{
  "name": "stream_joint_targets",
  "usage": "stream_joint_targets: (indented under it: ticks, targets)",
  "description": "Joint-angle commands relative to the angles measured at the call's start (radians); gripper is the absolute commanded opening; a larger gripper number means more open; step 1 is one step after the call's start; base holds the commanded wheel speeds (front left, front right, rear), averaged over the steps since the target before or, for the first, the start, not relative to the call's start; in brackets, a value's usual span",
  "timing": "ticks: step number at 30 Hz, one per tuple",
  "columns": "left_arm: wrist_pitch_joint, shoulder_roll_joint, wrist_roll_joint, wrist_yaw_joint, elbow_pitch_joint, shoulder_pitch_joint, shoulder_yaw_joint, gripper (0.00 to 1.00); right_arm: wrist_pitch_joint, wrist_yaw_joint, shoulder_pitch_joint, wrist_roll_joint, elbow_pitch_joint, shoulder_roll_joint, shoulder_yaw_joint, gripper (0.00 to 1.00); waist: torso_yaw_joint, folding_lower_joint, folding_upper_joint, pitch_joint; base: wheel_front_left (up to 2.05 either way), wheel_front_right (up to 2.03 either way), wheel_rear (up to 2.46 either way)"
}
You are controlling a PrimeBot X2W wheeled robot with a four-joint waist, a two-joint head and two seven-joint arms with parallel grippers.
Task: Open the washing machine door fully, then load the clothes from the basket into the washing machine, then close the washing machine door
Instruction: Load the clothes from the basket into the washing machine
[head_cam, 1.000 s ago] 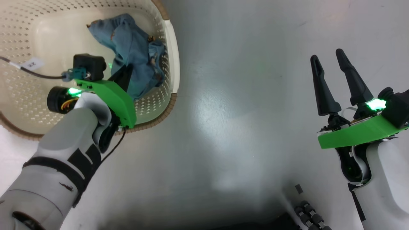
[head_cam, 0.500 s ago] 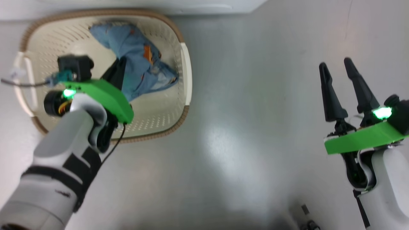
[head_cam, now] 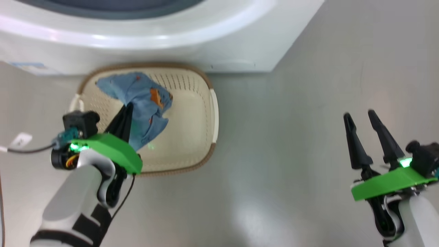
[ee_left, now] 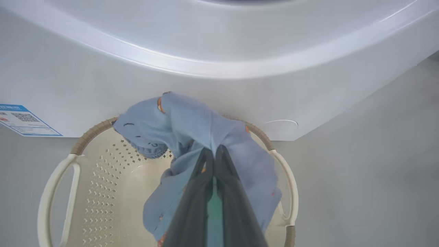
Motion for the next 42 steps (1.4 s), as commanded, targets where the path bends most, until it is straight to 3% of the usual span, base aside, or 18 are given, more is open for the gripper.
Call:
stream_joint_targets:
  ticks: [1, 9, 24, 33, 42]
  targets:
    - [-0.006, 0.030, 0.027, -0.002, -0.039, 0.035, 0.053, 0.00, -0.005, 0.002, 0.047, 0.018, -0.014, -0.009, 0.011, 1.00, 0.028, 0.0000, 0.0000, -0.111, 0.00, 0.00, 0.00]
    - [-0.006, 0.025, 0.146, -0.002, -0.177, 0.198, 0.191, 0.00, -0.005, 0.002, 0.136, 0.018, -0.002, -0.006, -0.020, 1.00, 0.039, 0.0000, 0.0000, -0.229, 0.00, 0.00, 0.00]
    - [-0.006, 0.008, 0.315, -0.002, -0.436, 0.488, 0.361, 0.00, -0.005, 0.002, 0.263, 0.014, -0.015, -0.014, -0.039, 1.00, 0.038, 0.0000, 0.0000, -0.398, 0.00, 0.00, 0.00]
    - [-0.006, -0.040, 0.400, -0.002, -0.607, 0.666, 0.468, 0.00, -0.005, 0.002, 0.313, 0.013, -0.032, -0.012, -0.039, 1.00, 0.026, 0.0000, 0.0000, -0.440, 0.00, 0.00, 0.00]
    - [-0.006, -0.071, 0.423, -0.002, -0.672, 0.731, 0.498, 0.00, -0.005, 0.002, 0.324, 0.013, -0.040, -0.009, -0.045, 1.00, 0.020, 0.0000, 0.0000, -0.431, 0.00, 0.00, 0.00]
